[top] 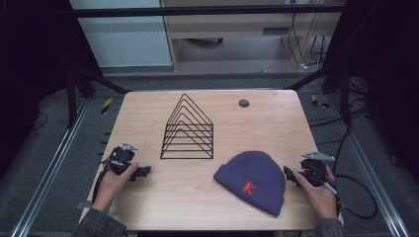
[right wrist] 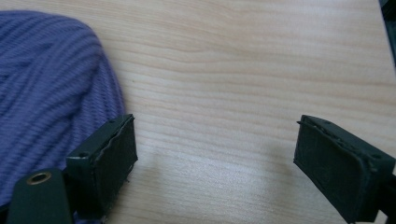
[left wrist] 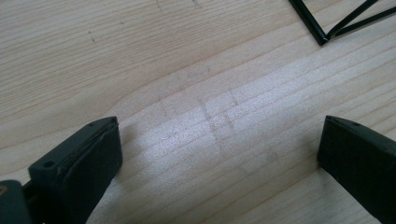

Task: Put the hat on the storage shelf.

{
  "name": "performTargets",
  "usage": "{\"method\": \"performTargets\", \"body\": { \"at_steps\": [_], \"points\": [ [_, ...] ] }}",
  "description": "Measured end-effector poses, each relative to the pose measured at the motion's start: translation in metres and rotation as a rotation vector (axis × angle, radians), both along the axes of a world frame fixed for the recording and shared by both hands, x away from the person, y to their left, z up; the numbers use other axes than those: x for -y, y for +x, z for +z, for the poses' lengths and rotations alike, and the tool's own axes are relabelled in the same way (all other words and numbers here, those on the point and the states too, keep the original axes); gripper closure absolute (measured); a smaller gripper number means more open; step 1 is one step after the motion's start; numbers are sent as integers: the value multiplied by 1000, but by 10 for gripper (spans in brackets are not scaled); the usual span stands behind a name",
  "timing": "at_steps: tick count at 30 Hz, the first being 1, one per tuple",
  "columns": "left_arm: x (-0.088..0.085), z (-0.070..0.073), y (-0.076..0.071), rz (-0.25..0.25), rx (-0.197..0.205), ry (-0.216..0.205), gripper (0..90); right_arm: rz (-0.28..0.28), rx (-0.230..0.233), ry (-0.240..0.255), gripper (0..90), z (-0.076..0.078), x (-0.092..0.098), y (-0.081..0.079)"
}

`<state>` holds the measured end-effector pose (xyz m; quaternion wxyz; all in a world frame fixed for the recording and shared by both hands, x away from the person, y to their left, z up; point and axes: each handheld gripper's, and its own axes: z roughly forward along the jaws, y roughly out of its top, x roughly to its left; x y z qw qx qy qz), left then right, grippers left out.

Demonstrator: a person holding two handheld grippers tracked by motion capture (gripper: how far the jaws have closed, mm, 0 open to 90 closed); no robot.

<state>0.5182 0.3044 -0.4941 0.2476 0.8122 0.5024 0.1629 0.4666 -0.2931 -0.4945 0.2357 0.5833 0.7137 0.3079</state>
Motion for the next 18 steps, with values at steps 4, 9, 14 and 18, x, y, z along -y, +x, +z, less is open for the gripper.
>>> {"method": "performTargets", "body": {
  "at_steps": [4, 9, 14, 18],
  "points": [
    [0, 0, 0, 1, -3, -2, 0, 48, -17, 7, 159, 21, -7, 4],
    [0, 0, -1, -8, -2, -2, 0, 124, -25, -28, 193, 43, -16, 13],
    [0, 0, -1, -11, -4, 0, 0, 192, -46, -21, 268, 57, -31, 26],
    [0, 1, 0, -17, -9, 5, 0, 224, -81, 2, 331, 56, -41, 34]
  ]
}}
